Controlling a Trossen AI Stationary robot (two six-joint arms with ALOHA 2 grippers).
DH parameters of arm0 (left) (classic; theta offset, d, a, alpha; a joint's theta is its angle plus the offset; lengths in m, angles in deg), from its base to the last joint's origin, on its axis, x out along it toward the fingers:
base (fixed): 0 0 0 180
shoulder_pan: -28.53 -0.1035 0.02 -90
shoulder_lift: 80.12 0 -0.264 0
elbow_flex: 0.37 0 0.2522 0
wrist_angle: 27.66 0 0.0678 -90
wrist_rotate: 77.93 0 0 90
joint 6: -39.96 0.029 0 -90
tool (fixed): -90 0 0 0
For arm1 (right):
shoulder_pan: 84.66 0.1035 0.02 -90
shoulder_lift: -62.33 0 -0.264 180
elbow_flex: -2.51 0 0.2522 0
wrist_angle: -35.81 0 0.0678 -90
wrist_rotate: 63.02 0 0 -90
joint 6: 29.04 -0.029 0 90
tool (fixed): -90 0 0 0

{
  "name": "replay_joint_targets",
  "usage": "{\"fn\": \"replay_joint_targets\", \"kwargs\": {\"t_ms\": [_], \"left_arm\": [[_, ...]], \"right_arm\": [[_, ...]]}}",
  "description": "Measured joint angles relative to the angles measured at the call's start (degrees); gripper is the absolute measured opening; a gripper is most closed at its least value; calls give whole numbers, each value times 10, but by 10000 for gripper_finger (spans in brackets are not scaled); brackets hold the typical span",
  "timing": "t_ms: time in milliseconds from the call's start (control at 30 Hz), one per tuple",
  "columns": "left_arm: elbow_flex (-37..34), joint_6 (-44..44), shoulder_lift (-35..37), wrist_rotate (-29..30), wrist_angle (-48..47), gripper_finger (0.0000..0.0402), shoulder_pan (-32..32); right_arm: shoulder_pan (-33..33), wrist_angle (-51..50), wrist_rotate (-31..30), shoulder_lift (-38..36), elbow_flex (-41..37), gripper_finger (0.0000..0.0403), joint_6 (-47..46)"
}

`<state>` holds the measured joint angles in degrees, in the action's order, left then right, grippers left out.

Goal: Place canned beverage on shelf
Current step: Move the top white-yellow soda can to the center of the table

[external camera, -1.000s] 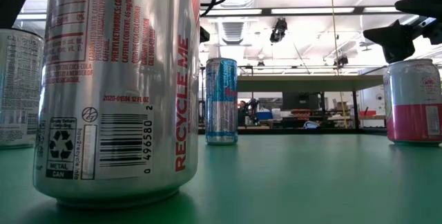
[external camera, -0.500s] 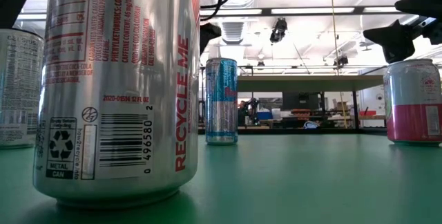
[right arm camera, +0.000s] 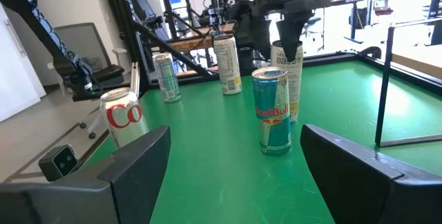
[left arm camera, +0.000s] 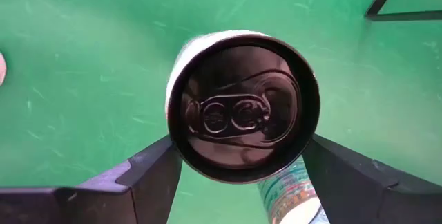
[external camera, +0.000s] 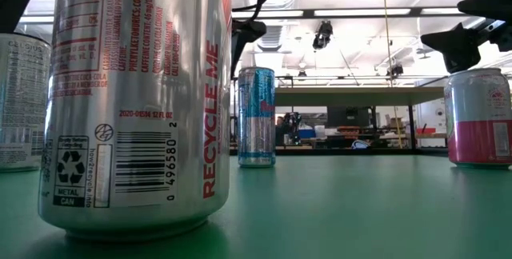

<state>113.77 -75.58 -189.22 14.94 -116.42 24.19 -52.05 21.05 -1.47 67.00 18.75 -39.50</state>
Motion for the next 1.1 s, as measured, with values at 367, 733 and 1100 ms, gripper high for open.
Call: {"fn": "replay_joint_targets", "kwargs": {"t_ms": [367,733,1100], "left_arm": [[0,32,0,-17,-5,276,17],[0,78,0,-19,-27,360,24],[0,269,1,48,-37,373,23]], "right_arm": [[0,0,0,0,0,315,0],[0,0,0,0,0,315,0],[0,0,0,0,0,315,0]]}}
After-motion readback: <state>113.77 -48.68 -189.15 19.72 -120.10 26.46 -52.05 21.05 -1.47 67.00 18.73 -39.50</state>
